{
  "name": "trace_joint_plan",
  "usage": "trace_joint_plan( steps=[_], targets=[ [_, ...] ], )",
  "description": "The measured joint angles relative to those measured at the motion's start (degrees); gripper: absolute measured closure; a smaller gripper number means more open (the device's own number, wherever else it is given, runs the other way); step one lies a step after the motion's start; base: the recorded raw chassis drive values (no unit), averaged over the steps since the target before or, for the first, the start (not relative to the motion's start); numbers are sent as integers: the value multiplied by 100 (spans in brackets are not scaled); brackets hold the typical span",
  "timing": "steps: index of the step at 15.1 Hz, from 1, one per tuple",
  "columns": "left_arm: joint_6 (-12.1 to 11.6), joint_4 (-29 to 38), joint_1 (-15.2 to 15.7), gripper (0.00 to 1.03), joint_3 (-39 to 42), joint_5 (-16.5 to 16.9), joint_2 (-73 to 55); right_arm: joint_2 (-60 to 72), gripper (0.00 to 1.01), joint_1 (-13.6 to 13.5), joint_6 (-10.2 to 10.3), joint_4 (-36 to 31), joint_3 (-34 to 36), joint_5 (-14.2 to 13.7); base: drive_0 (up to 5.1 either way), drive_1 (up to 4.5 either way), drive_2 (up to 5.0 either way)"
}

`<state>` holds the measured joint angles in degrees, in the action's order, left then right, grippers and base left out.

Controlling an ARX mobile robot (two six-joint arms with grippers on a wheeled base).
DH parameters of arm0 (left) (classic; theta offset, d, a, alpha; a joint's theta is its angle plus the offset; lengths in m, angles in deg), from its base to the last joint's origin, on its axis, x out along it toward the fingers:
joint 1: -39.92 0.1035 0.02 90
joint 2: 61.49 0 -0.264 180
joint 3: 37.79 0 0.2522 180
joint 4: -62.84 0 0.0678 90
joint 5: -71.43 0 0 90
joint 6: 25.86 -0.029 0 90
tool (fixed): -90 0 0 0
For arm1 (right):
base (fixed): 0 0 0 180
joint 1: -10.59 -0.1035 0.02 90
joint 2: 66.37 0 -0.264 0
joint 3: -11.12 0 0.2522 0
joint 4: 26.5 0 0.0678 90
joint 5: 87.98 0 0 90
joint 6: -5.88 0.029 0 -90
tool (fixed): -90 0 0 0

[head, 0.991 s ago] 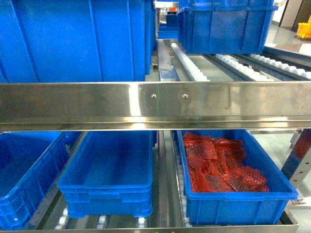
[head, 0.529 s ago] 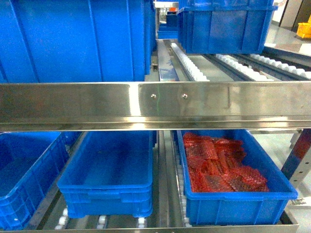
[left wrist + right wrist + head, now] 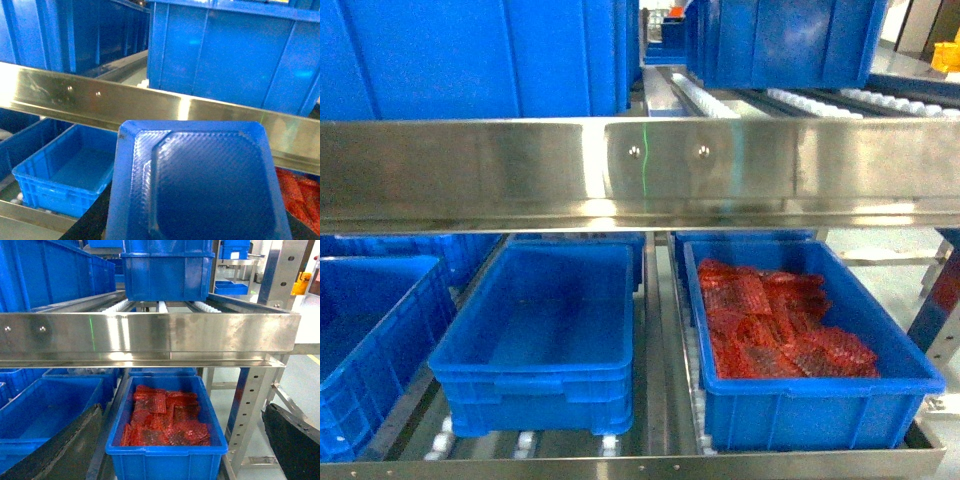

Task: Pick blue part to blue bin on bottom shelf

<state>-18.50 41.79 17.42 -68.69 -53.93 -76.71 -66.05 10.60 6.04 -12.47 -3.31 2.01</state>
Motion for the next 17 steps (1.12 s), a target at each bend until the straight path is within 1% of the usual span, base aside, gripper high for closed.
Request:
trace_joint_plan(
  steps=[17],
  targets=[
    [2,-7,0,60,0,0,-2,-2,3,0,-4,2,0,4,0,0,0]
  ],
)
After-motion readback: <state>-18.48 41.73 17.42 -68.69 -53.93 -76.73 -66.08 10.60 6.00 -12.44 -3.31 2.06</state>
